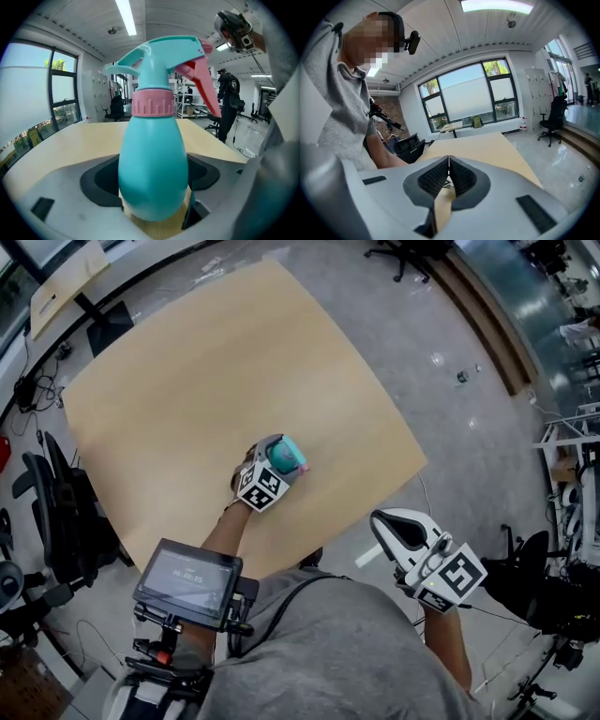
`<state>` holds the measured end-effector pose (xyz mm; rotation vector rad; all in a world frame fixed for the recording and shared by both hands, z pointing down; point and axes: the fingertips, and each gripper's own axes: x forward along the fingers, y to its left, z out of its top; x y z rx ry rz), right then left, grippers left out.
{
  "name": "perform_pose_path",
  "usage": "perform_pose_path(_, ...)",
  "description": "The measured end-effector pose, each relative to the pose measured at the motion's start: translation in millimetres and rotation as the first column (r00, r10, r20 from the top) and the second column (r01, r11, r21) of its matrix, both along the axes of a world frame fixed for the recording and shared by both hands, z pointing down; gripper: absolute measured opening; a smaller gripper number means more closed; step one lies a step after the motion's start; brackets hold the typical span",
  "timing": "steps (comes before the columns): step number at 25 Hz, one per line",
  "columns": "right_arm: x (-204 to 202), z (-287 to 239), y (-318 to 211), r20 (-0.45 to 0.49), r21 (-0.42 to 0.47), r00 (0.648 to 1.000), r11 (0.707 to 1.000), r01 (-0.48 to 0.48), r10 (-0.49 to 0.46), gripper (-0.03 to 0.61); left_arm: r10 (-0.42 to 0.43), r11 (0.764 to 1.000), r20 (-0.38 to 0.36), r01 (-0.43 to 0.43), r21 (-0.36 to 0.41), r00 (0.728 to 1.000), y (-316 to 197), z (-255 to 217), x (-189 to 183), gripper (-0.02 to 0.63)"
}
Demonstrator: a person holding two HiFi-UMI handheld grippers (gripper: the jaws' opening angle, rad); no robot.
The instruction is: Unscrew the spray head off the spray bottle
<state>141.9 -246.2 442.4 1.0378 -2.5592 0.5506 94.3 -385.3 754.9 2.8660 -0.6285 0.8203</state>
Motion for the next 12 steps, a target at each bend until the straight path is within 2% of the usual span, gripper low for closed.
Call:
perform_pose_path(6,-33,-14,-25,-0.018,0.039,0.994,0.993,0.113,-0.112,0.008,0.032,0.994,0.103,-0.043,0.104,0.994,35,-80,-1,0.390)
perform_pose_path(7,-40,-13,-30,-0.033,0.037,0.992,0.991,0.126,-0.125,0.027,0.032,0.991,0.126,-0.049,0.128,0.992,41,-94,-2,0.390)
perform_pose_path(9,-54,-10,-34,-0.059,0.009,0.984,0.986,0.169,-0.169,0.266,0.022,0.983,0.173,-0.053,0.177,0.985,53,-118,-4,0.390)
perform_pose_path(12,-70,2,-27,-0.109,-0.075,0.961,0.966,0.246,-0.253,0.270,-0.022,0.970,0.237,-0.037,0.239,0.971,69,-147,-10,0.390)
